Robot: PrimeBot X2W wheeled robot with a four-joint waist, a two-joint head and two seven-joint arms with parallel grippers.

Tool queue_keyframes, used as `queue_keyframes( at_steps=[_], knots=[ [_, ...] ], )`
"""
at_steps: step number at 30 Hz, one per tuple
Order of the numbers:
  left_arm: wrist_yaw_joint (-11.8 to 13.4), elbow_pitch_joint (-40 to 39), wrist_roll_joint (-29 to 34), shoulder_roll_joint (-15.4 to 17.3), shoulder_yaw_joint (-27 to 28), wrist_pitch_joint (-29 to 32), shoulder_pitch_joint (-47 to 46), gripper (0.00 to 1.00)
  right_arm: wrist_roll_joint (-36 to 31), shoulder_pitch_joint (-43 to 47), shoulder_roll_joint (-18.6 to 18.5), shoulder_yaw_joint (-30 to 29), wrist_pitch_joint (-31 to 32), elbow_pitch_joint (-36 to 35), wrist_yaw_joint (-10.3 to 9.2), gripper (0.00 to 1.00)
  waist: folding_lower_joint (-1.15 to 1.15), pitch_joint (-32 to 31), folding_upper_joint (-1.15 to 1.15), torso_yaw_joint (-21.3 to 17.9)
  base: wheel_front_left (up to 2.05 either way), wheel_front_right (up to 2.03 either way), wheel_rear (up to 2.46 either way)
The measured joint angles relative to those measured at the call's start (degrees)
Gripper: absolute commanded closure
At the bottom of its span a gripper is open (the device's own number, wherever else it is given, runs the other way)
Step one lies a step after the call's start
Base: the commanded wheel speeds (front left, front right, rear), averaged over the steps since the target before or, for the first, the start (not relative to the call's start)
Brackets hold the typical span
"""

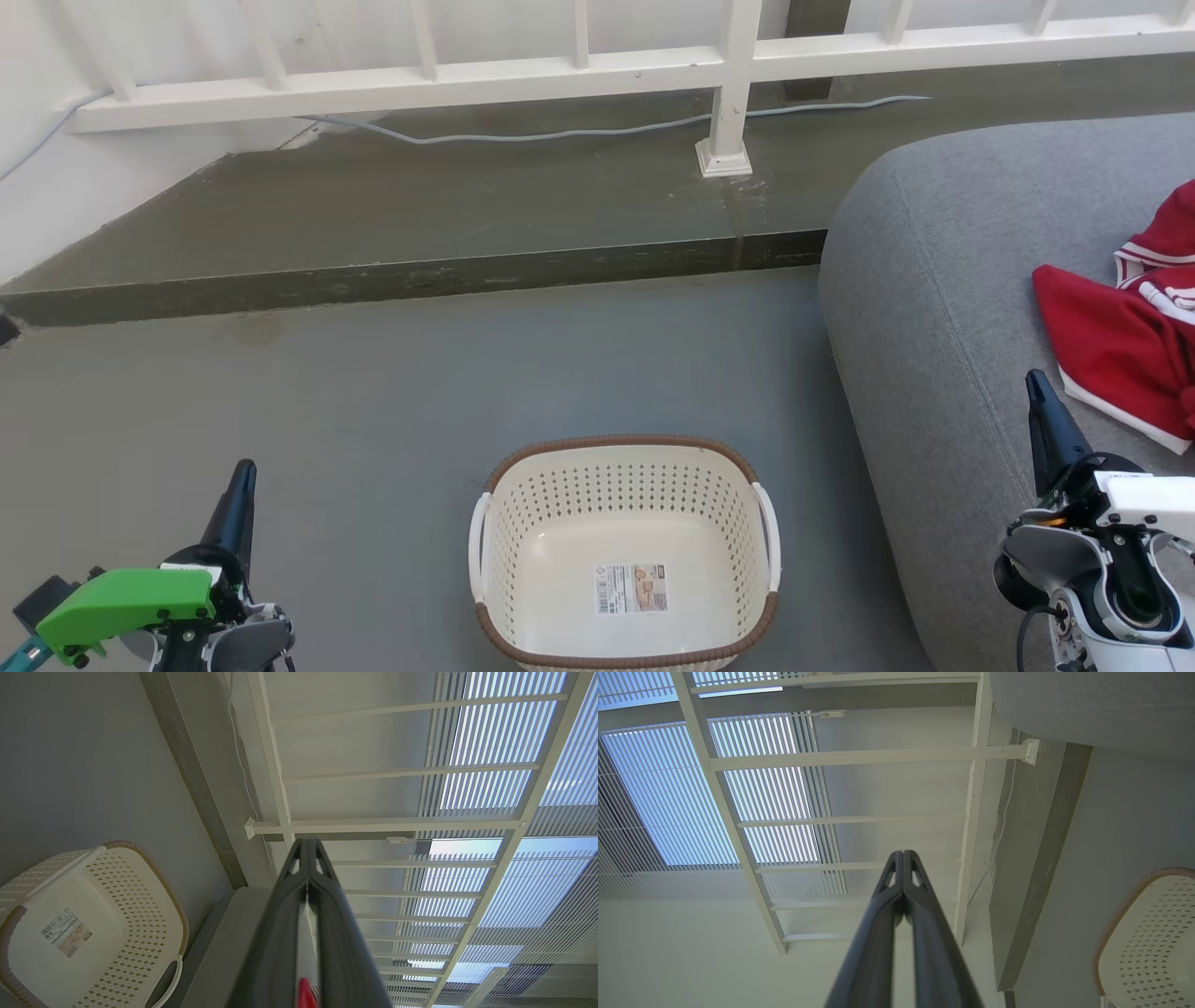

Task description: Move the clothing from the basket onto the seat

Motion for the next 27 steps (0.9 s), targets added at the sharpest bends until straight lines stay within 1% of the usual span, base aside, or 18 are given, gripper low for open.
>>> queue_keyframes(
  at_steps=[27],
  knots=[
    [-0.15, 0.08, 0.00, -0.07, 0.14, 0.01, -0.09, 1.00, 0.00, 0.00, 0.09, -0.07, 0.31, -0.01, 0.00, 1.00, 0.00, 0.00, 0.00, 0.00, 0.00, 0.00, 0.00]
  ],
)
